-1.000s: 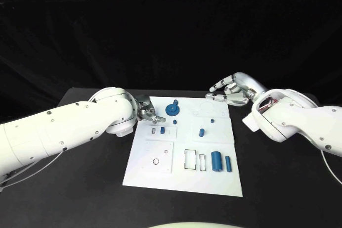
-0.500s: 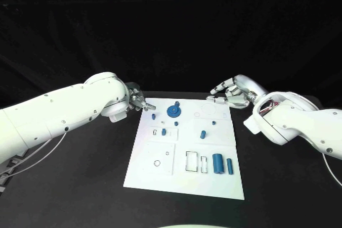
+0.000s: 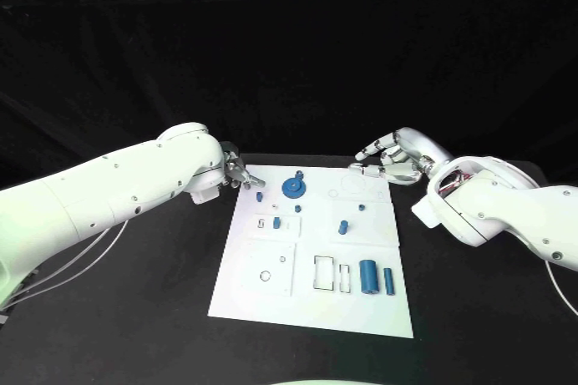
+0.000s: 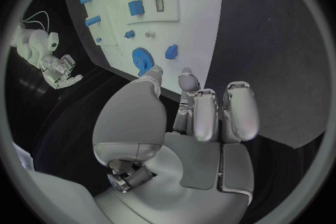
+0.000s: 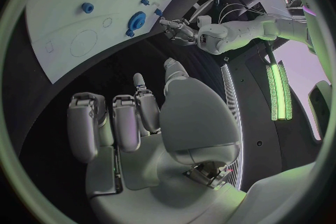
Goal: Assemble the parts on the task board
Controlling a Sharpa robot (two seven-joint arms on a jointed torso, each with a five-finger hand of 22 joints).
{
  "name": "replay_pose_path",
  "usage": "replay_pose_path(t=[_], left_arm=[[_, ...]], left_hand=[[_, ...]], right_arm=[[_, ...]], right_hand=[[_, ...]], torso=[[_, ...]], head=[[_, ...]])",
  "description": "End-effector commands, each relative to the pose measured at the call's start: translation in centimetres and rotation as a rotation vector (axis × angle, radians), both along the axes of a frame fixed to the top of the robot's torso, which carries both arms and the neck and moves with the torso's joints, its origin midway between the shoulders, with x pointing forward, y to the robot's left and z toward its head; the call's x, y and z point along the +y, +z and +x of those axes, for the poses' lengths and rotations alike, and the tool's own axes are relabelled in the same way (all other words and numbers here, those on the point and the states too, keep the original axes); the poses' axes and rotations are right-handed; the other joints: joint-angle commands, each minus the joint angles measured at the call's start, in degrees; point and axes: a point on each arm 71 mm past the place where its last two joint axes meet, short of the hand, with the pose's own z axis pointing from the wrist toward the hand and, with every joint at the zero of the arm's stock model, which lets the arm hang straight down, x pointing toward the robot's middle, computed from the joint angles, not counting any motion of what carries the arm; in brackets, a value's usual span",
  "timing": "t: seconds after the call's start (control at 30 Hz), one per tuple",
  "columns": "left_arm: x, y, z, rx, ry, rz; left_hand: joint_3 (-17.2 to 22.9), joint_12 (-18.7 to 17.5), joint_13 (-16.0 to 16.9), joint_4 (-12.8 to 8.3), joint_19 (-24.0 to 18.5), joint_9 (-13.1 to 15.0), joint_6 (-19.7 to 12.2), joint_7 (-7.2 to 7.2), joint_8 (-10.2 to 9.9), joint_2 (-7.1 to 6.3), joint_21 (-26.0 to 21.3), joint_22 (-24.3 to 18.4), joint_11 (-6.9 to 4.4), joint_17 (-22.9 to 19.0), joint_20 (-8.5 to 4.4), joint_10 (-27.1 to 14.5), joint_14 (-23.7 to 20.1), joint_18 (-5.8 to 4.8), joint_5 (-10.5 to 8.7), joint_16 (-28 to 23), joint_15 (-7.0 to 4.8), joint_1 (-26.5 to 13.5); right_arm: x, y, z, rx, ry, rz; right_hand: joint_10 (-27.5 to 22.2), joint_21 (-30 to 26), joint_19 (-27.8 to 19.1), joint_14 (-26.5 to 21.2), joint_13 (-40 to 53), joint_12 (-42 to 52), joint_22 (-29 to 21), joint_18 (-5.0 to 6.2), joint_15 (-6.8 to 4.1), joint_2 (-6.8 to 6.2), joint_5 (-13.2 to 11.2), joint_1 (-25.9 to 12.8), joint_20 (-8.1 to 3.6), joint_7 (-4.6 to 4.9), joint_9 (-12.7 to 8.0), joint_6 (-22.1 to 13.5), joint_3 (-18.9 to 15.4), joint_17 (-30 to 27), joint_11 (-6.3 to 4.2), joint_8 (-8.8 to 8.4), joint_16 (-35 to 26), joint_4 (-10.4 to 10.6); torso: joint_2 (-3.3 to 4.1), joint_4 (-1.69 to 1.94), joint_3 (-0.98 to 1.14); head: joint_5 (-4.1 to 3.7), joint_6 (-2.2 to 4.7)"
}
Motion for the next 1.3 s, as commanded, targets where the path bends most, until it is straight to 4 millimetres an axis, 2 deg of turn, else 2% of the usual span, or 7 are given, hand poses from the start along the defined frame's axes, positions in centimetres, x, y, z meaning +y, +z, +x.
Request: replay_pose_path(t=[0.03,0.17,0.3,0.53,0.8,1.13,1.3], left_arm=[[-0.3,-0.2,0.1,0.011,-0.026,0.012],[-0.4,-0.3,0.2,0.017,-0.027,0.016],[-0.6,-0.3,0.1,0.026,-0.035,0.019],[-1.0,-0.6,0.1,0.047,-0.054,0.026],[-1.5,-1.1,-0.1,0.076,-0.080,0.030],[-1.6,-1.2,-0.2,0.081,-0.082,0.032],[-1.6,-1.2,-0.1,0.076,-0.078,0.024]], left_hand=[[-0.9,0.6,0.2,0.0,0.2,-0.4,0.3,0.05,-0.3,0.09,-0.2,0.1,0.32,2.1,0.38,0.1,2.6,0.48,-0.10,-0.2,0.45,-0.8],[-2.0,0.8,0.4,0.0,0.4,-0.9,0.4,0.07,-0.5,0.34,-0.1,0.4,0.33,2.1,0.39,0.3,2.6,0.42,-0.07,-0.2,0.46,-1.1],[-2.7,1.2,0.8,0.0,0.6,-1.3,0.6,0.06,-0.6,0.65,0.2,0.9,0.32,2.1,0.39,0.6,2.6,0.32,-0.04,-0.2,0.46,-1.3],[-3.2,1.6,1.1,0.0,0.9,-1.7,0.9,0.01,-0.7,1.12,0.5,1.5,0.28,2.1,0.38,0.9,2.6,0.21,0.00,-0.2,0.43,-1.3],[-3.9,1.8,1.1,-0.2,1.0,-2.6,1.8,-0.19,-0.7,2.12,0.6,1.7,0.11,2.1,0.32,1.0,2.6,0.18,0.03,-0.2,0.31,0.5],[-4.3,2.0,1.2,-0.2,1.1,-3.2,2.4,-0.33,-0.6,2.75,0.7,1.9,-0.01,2.1,0.28,1.2,2.6,0.14,0.04,-0.2,0.22,1.8],[-4.4,1.7,0.8,-0.2,1.0,-3.5,2.6,-0.36,-0.7,3.57,0.7,1.8,-0.05,2.1,0.25,1.0,2.6,0.17,0.06,-0.2,0.18,2.6]], right_arm=[[0.2,0.0,-0.1,-0.001,0.016,-0.006],[0.2,0.0,-0.1,0.000,0.017,-0.006],[0.2,0.0,-0.1,0.000,0.017,-0.006],[0.3,0.0,-0.1,0.000,0.019,-0.006],[0.3,-0.1,-0.1,0.001,0.020,-0.007],[0.3,-0.1,0.0,0.002,0.021,-0.007],[0.4,-0.1,0.0,0.002,0.022,-0.007]], right_hand=[[-0.1,-0.3,2.6,3.7,4.4,-0.2,9.6,0.58,-0.44,0.10,0.4,-0.5,-0.24,-0.27,-0.1,-0.3,-0.3,5.8,-0.07,0.24,-0.2,0.1],[-0.1,-0.3,2.6,3.7,4.4,-0.2,9.6,0.58,-0.44,0.10,0.4,-0.5,-0.24,-0.27,-0.1,-0.3,-0.3,5.8,-0.07,0.24,-0.2,0.1],[-0.1,-0.3,2.6,3.7,4.4,-0.2,9.6,0.58,-0.44,0.10,0.4,-0.5,-0.24,-0.27,-0.1,-0.3,-0.3,5.8,-0.07,0.24,-0.2,0.1],[-0.1,-0.3,2.6,3.7,4.4,-0.2,9.6,0.58,-0.44,0.11,0.4,-0.5,-0.24,-0.27,-0.1,-0.3,-0.3,5.8,-0.07,0.24,-0.2,0.1],[0.0,-0.2,2.6,3.7,4.4,-0.1,9.6,0.57,-0.45,0.24,0.5,-0.5,-0.24,-0.27,-0.1,-0.3,-0.3,5.9,-0.07,0.25,-0.1,0.1],[0.0,-0.2,2.6,3.7,4.5,-0.1,9.7,0.55,-0.45,0.38,0.6,-0.4,-0.24,-0.28,-0.1,-0.3,-0.3,5.9,-0.08,0.27,-0.1,0.1],[0.0,-0.2,2.6,3.7,4.5,-0.1,9.7,0.55,-0.45,0.38,0.6,-0.4,-0.24,-0.28,-0.1,-0.3,-0.3,5.9,-0.08,0.27,-0.1,0.1]], torso=[[0.09,-0.06,0.10],[0.09,-0.04,0.15],[0.03,0.00,0.07],[-0.01,-0.01,0.06],[0.04,0.06,0.04],[0.02,0.00,0.11],[0.01,0.01,0.15]], head=[[0.03,-0.06],[-0.01,-0.15],[-0.08,-0.20],[-0.13,-0.21],[-0.24,-0.24],[-0.19,-0.31],[-0.16,-0.40]])
